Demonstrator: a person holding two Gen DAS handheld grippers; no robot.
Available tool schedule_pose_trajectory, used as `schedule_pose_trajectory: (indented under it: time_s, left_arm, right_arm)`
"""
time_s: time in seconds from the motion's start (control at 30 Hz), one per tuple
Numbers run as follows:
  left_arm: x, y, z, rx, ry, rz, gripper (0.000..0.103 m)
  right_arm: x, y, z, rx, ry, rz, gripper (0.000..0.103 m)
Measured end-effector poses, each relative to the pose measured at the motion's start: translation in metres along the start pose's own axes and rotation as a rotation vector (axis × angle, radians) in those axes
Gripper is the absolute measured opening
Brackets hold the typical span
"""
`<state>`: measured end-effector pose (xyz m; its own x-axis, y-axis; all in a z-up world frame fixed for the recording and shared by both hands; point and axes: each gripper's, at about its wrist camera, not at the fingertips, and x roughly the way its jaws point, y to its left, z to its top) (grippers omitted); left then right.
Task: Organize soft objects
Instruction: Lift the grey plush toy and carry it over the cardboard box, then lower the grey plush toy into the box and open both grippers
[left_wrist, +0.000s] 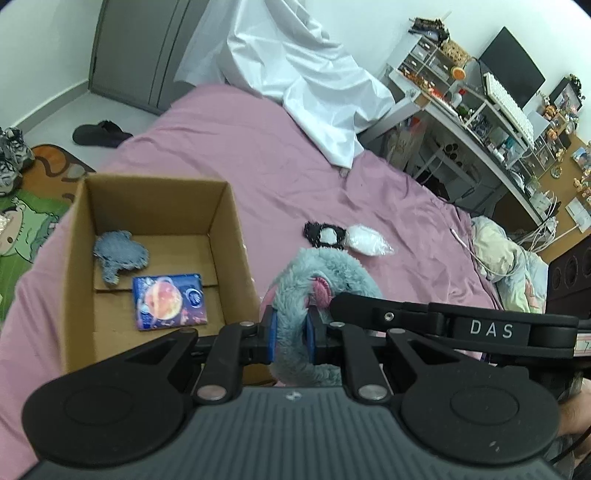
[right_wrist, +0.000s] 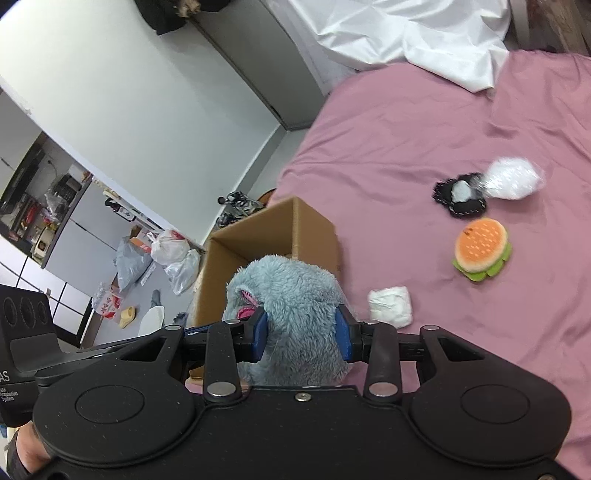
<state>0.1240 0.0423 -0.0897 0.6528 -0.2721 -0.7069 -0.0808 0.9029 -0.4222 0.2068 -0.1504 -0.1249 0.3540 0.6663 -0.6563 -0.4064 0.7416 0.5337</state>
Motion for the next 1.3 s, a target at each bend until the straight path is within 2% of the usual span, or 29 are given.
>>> schedule_pose_trajectory:
  time_s: [0.3,0.63,1.0,1.3]
  left_arm:
    - [-0.026,0.023,0.002,-0.015,-0.051,0.027,0.014]
    - [-0.039,0.068,-0.001,-0.087,-0.091,0.075,0.013]
    - [-0.025,0.097,-0.002,-0.097,-0.063,0.141,0.012]
    - [-0.014,0.1,-0.001,-0.076,-0.046,0.225,0.014]
  right_arm:
    - [0.014,0.029,0.005,-0.048,0.002,0.029,0.037]
    - [0.053,0.063,0.009,-0.091,0.07,0.058,0.038]
    - [0.079,0.065,0.005,-0.07,0.131,0.049,0.044]
    - [0.06,0.052,0.007,-0.054,0.1,0.026,0.055]
